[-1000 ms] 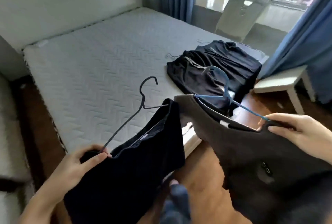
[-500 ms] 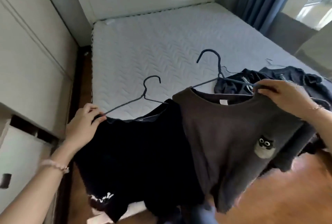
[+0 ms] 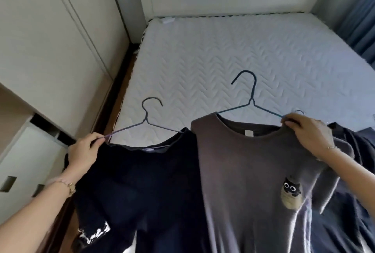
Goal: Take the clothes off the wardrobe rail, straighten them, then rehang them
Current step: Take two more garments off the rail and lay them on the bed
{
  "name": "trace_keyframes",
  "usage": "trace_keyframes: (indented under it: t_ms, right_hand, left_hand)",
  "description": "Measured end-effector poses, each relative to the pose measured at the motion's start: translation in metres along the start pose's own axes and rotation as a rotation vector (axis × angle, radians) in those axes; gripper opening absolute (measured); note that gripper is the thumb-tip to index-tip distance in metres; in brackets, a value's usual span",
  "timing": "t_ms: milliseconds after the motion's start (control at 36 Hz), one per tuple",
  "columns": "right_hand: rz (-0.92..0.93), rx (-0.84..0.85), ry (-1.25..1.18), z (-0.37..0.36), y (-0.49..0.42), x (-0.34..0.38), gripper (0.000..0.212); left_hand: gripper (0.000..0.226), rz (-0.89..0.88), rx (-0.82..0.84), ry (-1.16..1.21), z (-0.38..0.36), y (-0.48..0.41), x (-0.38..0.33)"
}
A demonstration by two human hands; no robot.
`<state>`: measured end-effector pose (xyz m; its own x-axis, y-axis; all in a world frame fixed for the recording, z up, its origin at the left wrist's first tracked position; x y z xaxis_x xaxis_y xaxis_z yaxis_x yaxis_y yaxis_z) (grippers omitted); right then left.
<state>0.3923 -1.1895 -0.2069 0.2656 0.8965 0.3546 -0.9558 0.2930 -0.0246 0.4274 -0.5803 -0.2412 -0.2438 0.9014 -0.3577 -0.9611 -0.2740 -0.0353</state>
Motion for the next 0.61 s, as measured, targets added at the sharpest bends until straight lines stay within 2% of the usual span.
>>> trace_keyframes:
  t_ms: [306, 500, 611]
  right_hand:
    - [-0.118, -0.07, -0.048, -0.158, -0.115, -0.047, 0.021]
    - [-0.184, -0.147, 0.034, -0.225, -0.154, -0.085, 0.022]
    - [-0.237, -0.074, 0.044, -0.26, -0.165, -0.1, 0.026]
  left_hand:
    - [0.027, 0.074, 0.158, 0.057, -0.191, -0.132, 0.028]
    - [0.026, 0.093, 0.119, 0.051, -0.262, -0.187, 0.049]
    - [0.024, 0.119, 0.091, 0.08, -0.294, -0.199, 0.055]
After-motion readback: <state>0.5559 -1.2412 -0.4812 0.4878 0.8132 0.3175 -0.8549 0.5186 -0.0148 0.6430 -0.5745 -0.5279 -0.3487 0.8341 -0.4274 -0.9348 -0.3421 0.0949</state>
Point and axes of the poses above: each hand's wrist, its own y-axis away from the middle knuckle, its own z-axis out of the back of the hand, x = y × z, the point moved 10 cm from there along -y, towards the middle knuckle, and after that the axes turned 3 degrees about -y, right-handed, at the moved point
